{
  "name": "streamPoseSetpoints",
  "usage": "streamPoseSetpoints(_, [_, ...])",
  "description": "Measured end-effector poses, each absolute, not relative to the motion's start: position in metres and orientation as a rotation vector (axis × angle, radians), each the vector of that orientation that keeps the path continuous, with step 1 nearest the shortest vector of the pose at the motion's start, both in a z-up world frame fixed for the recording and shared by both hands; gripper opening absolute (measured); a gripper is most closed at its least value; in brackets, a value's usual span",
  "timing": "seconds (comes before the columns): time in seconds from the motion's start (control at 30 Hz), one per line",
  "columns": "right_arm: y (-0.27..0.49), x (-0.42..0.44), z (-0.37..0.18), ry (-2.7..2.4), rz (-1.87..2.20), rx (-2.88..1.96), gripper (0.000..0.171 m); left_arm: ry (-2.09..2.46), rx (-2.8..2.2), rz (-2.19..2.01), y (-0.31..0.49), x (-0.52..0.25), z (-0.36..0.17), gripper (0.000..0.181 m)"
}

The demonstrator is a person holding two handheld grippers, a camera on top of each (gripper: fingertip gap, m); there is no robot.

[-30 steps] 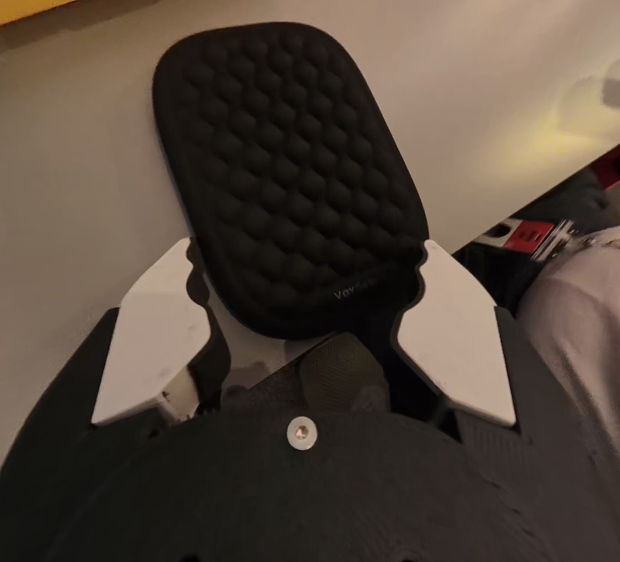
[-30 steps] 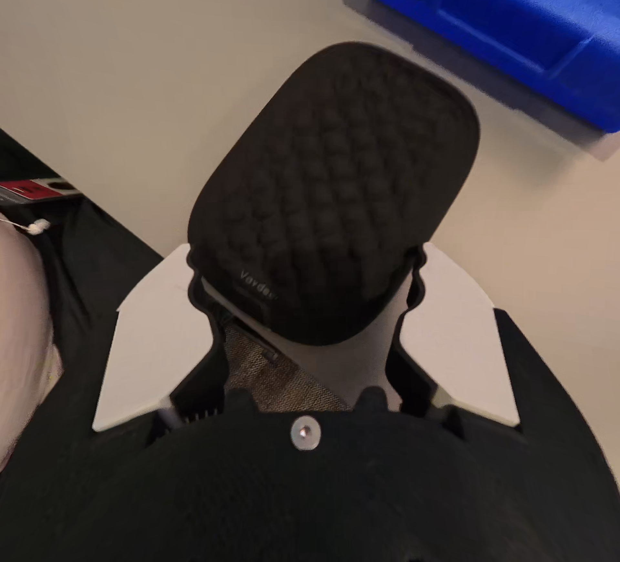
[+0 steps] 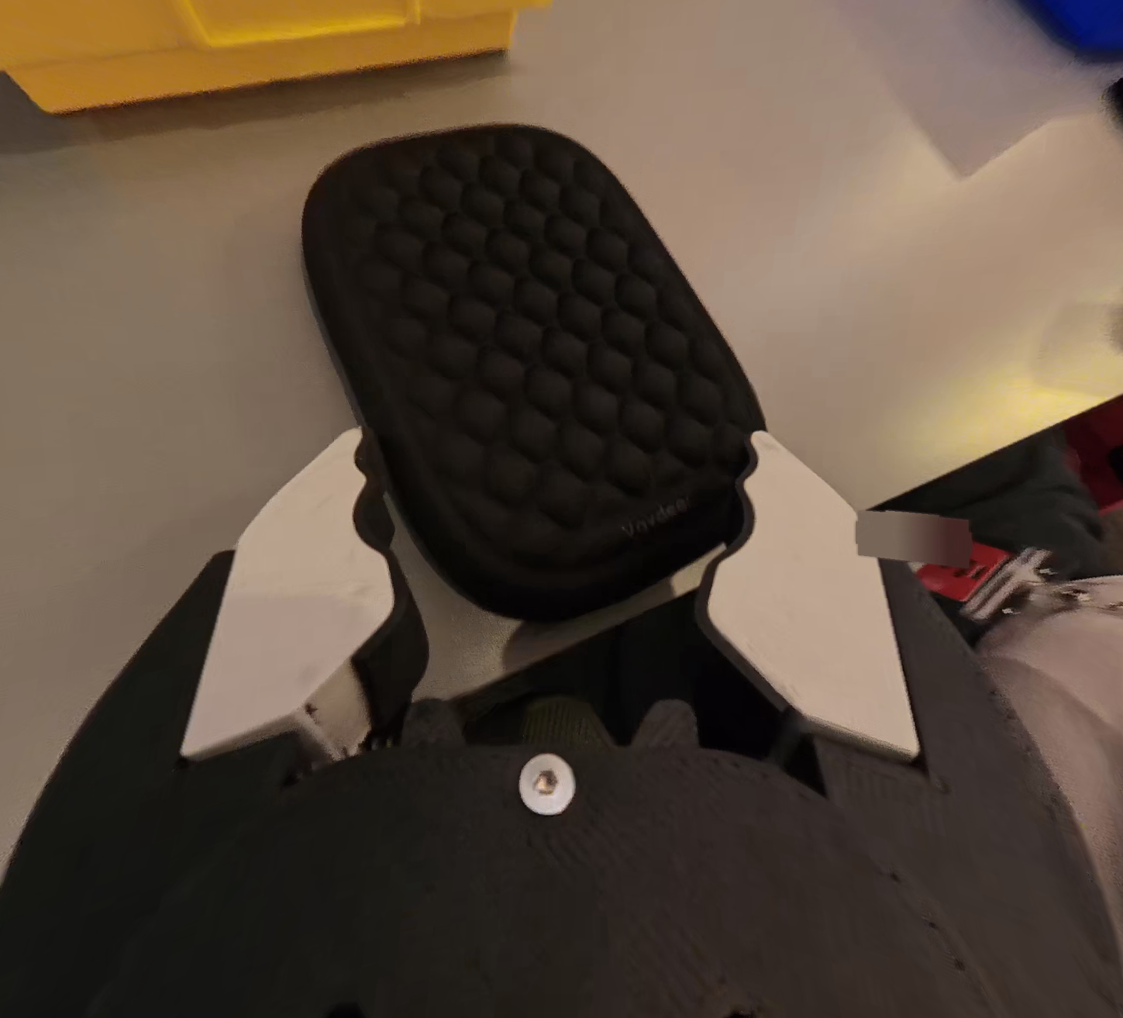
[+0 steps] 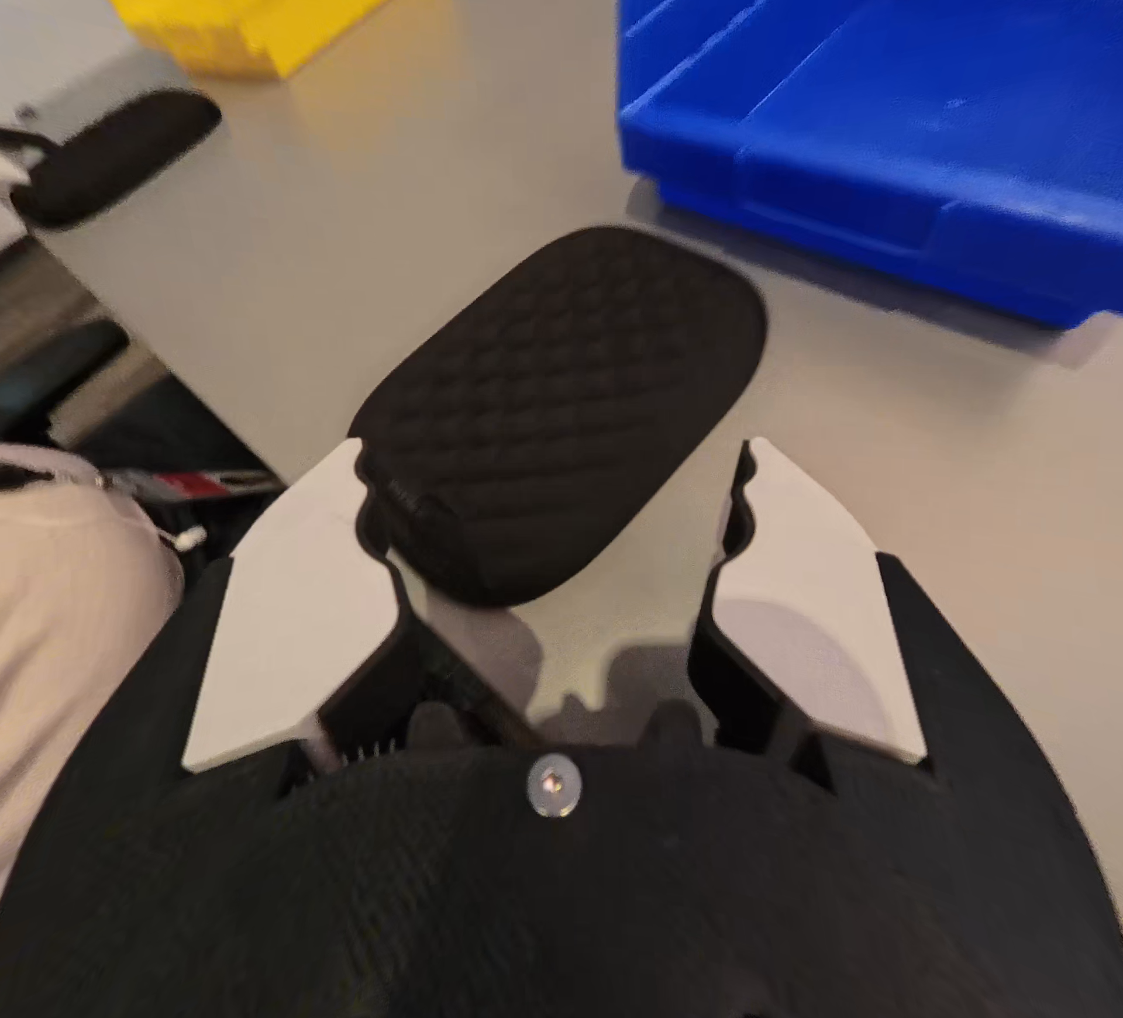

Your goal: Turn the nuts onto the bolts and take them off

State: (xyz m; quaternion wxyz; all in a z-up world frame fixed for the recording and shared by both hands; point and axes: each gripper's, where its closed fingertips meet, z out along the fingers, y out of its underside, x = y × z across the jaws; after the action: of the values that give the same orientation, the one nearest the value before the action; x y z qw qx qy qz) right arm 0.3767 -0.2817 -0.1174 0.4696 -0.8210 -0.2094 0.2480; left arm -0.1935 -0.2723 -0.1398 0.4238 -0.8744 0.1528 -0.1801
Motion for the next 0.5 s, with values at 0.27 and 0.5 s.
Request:
streamPoseSetpoints(0.27, [-0.239, 0.365, -0.141, -0.605, 0.804, -2.186, 0.108, 0.479, -2.179, -0.793, -0.231, -0.197, -0.121, 0.091])
streamPoseSetpoints(0.5, [-0.239, 0.355, -0.145, -0.682, 0.74, -2.197, 0.108, 0.546, -2.221, -0.651, -0.222, -0.197, -0.127, 0.102])
